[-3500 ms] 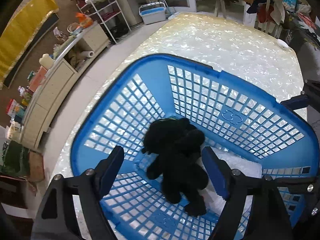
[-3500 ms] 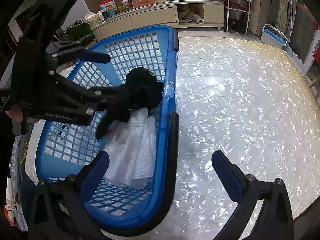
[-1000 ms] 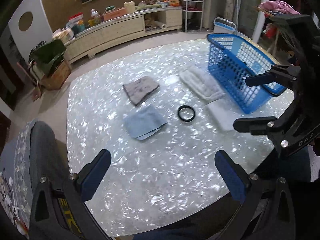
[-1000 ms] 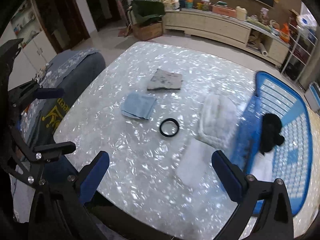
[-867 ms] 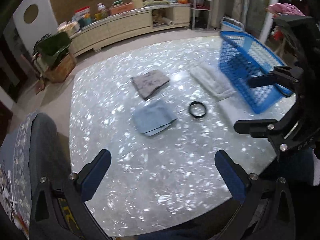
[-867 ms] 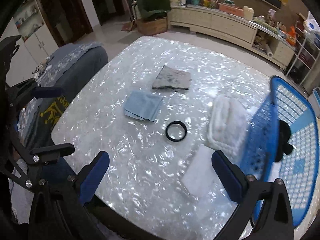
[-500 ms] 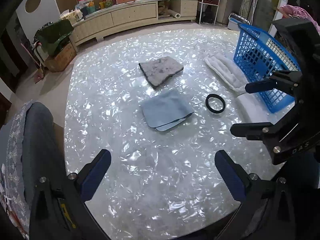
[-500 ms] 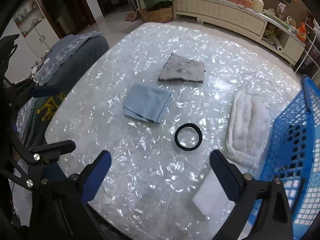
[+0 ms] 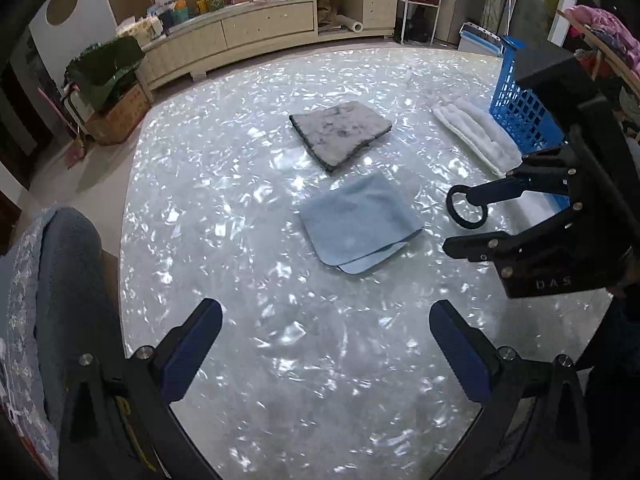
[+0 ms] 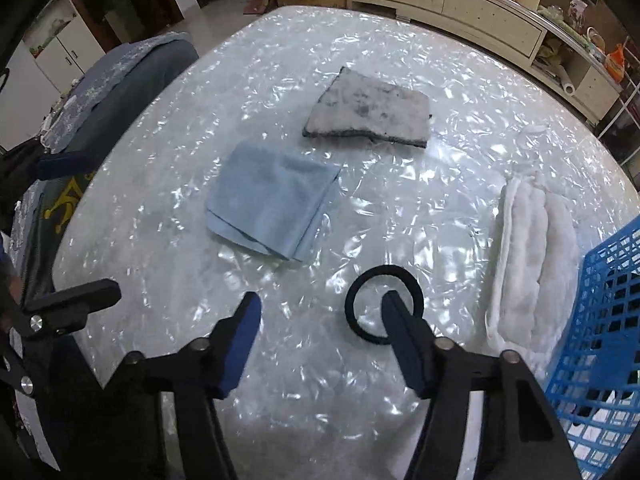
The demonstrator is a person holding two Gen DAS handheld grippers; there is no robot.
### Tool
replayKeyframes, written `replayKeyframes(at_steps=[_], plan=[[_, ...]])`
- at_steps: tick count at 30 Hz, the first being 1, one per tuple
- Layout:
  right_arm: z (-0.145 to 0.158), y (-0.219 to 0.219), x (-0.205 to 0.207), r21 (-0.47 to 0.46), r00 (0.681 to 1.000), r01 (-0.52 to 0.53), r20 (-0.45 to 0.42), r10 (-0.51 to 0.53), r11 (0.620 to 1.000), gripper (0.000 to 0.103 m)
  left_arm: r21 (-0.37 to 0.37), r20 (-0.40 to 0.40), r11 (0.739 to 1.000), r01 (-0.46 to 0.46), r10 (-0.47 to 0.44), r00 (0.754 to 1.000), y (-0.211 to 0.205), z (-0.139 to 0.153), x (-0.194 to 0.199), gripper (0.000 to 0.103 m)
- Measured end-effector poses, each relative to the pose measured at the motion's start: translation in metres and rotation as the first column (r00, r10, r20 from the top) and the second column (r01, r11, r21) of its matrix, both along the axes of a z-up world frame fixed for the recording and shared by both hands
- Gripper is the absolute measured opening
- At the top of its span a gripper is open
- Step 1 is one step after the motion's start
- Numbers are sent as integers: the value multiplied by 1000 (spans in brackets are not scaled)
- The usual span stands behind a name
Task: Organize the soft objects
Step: 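Close the right gripper on the black hair tie and lift it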
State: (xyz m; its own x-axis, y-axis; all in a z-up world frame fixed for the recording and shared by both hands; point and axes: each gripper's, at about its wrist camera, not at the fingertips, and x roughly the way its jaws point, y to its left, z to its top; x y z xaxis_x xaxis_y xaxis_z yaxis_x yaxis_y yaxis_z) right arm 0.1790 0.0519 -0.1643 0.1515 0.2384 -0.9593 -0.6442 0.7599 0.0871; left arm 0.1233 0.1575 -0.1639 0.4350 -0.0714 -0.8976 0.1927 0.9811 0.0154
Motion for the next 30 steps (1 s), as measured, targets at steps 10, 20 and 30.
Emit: replayKeyframes(at_steps=[10, 20, 30], plan=[[-20, 9, 9, -21, 999, -4, -36, 4, 1000, 16, 44, 51, 998, 41, -43, 998, 2, -2, 3, 103], [-21, 12, 5, -35, 1000, -14, -21, 14, 999, 5, 1, 77, 994, 108, -108, 991, 7, -2, 11, 103], [-5, -14, 2, -9, 1000, 18, 0, -18, 1000, 4, 12, 43, 973, 231, -232, 972, 17, -12, 38, 103]])
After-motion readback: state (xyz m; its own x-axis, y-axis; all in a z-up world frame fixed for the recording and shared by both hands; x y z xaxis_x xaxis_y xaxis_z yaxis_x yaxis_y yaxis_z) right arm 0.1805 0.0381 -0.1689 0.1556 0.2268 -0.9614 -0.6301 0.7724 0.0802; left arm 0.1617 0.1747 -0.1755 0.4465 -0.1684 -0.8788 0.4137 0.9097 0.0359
